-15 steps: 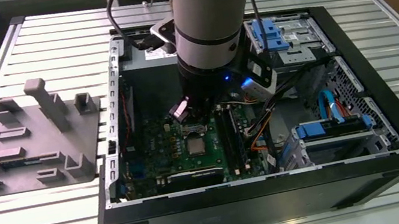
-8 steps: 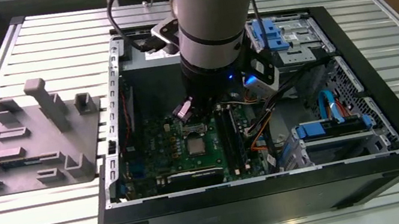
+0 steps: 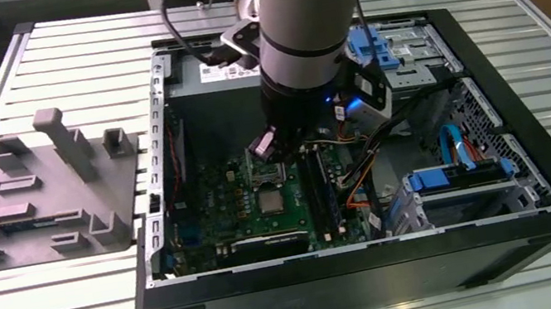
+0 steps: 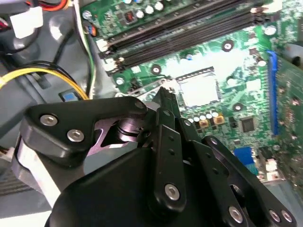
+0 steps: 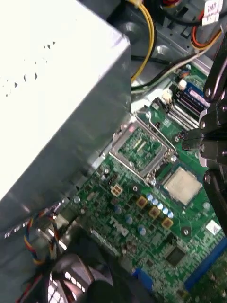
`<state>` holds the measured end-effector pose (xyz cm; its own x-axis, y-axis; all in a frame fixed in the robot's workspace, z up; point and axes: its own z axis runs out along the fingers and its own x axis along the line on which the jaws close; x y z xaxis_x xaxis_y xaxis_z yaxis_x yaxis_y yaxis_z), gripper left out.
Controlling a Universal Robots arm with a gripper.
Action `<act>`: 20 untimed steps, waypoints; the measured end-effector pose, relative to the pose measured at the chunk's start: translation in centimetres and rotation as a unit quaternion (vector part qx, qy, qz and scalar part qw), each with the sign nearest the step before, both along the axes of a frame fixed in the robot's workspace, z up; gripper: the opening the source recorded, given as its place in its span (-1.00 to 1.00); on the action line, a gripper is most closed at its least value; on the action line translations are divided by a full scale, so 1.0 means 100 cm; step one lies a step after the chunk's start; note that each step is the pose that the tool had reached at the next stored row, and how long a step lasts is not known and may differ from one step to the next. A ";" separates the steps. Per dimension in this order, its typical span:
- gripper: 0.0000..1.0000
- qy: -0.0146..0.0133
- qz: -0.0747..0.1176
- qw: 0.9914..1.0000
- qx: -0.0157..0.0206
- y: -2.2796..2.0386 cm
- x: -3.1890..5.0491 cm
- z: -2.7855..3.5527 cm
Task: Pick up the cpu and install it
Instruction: 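Close the cpu cover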
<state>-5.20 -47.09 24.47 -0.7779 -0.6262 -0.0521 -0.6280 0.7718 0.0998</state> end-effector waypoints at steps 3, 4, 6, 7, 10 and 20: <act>-0.80 0.001 0.000 1.000 0.022 0.0009 0.0043 -0.0002; -0.80 0.001 0.000 1.000 0.029 0.0011 0.0055 -0.0003; -0.80 0.001 0.001 0.999 0.043 0.0012 0.0075 -0.0007; -0.80 0.001 0.001 0.999 0.048 0.0013 0.0082 -0.0011; -0.80 0.001 0.002 0.999 0.049 0.0036 0.0089 -0.0063; -0.80 0.001 0.003 0.999 0.049 0.0190 0.0115 -0.0207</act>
